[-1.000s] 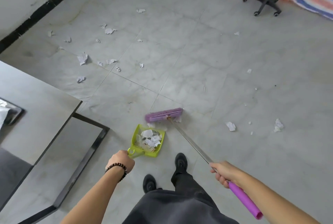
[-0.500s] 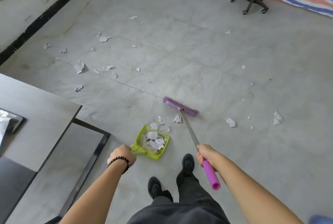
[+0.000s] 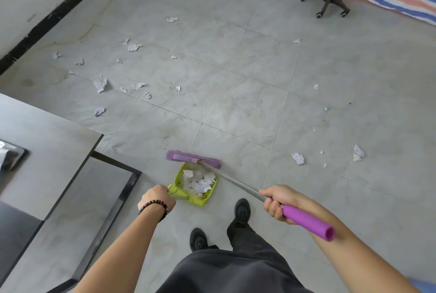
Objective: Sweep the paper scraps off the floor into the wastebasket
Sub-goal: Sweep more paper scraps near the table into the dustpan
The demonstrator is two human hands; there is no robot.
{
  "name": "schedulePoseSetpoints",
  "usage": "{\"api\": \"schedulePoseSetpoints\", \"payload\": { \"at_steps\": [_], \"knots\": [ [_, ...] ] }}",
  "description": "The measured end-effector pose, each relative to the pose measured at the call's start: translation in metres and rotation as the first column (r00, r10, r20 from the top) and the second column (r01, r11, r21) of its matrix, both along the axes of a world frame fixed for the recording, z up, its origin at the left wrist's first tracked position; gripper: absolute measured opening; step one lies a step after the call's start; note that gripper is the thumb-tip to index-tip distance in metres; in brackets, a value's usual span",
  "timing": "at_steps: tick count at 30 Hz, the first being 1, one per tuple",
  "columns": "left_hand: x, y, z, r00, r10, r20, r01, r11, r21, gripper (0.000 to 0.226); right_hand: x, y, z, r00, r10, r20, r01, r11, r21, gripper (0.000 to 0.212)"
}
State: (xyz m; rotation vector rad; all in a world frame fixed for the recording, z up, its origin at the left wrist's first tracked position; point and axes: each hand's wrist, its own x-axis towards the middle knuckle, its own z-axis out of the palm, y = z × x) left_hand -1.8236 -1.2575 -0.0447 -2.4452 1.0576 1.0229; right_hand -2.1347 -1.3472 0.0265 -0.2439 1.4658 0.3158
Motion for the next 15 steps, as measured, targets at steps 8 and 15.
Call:
{"api": "schedulePoseSetpoints", "payload": {
  "at_steps": [8,15],
  "knots": [
    [0.0,0.013,0.002,0.996,0.026,-0.089,-0.022,0.999,0.043,0.024,0.056,-0.006,-0.018,0.984,0.14,-0.113,-0.168,0.939,-0.299,0.023],
    [0.0,0.04,0.002,0.979,0.123,-0.16,-0.113,0.991,0.067,0.023,0.053,0.029,-0.059,0.845,0.465,-0.265,-0.53,0.796,-0.294,0.03]
  ]
}}
